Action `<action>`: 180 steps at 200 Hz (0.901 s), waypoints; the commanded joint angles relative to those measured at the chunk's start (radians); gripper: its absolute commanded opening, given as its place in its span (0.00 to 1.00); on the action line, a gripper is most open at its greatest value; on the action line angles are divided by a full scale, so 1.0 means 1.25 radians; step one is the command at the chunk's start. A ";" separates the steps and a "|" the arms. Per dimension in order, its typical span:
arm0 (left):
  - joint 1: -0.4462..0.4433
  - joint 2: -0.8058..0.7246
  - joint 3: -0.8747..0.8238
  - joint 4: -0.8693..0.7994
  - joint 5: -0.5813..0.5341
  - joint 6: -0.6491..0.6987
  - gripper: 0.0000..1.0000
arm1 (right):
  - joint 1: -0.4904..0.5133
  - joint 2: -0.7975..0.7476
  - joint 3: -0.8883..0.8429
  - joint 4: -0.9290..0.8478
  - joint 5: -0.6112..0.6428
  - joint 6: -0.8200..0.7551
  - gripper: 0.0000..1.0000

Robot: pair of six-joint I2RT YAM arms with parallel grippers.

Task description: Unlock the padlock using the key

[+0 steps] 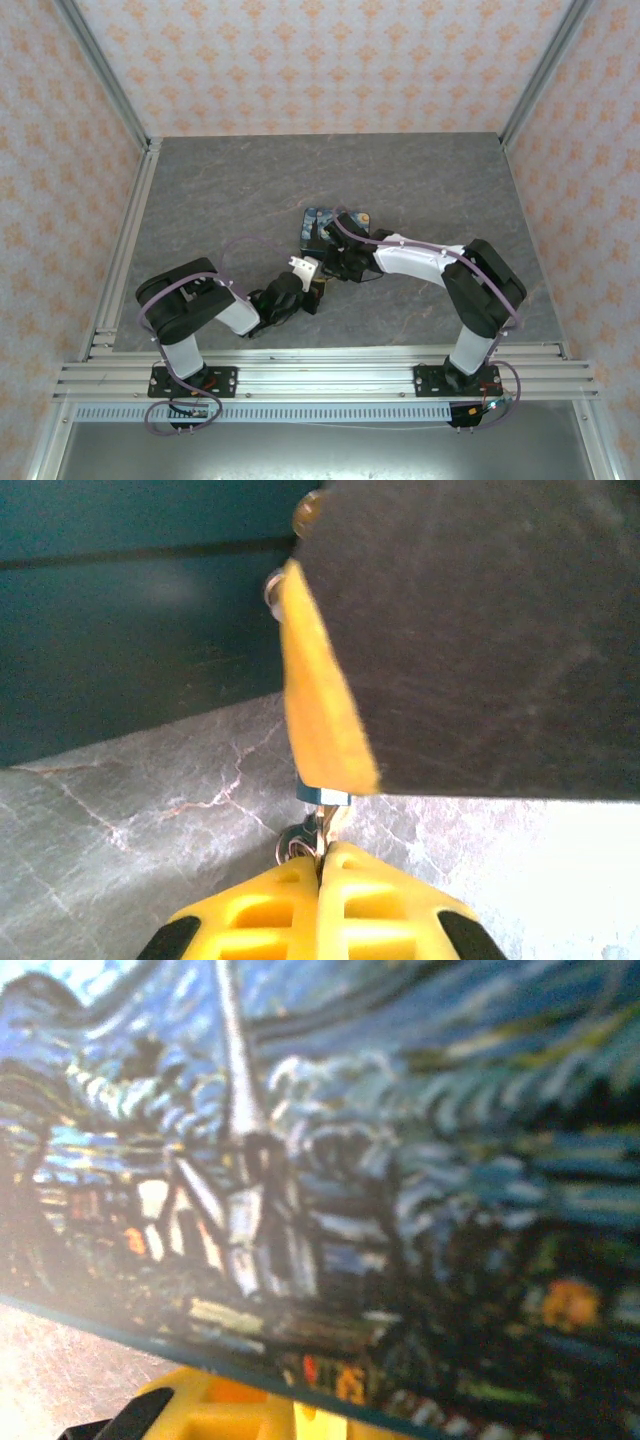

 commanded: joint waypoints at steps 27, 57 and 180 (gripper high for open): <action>-0.006 -0.022 0.016 -0.046 -0.007 0.018 0.00 | 0.006 -0.003 0.007 -0.032 0.034 -0.006 0.00; -0.008 -0.040 0.015 -0.060 -0.010 0.019 0.07 | 0.006 -0.016 0.001 -0.029 0.044 -0.012 0.00; -0.011 -0.233 -0.064 -0.199 -0.043 -0.026 0.37 | -0.053 -0.112 -0.075 0.051 -0.004 -0.144 0.00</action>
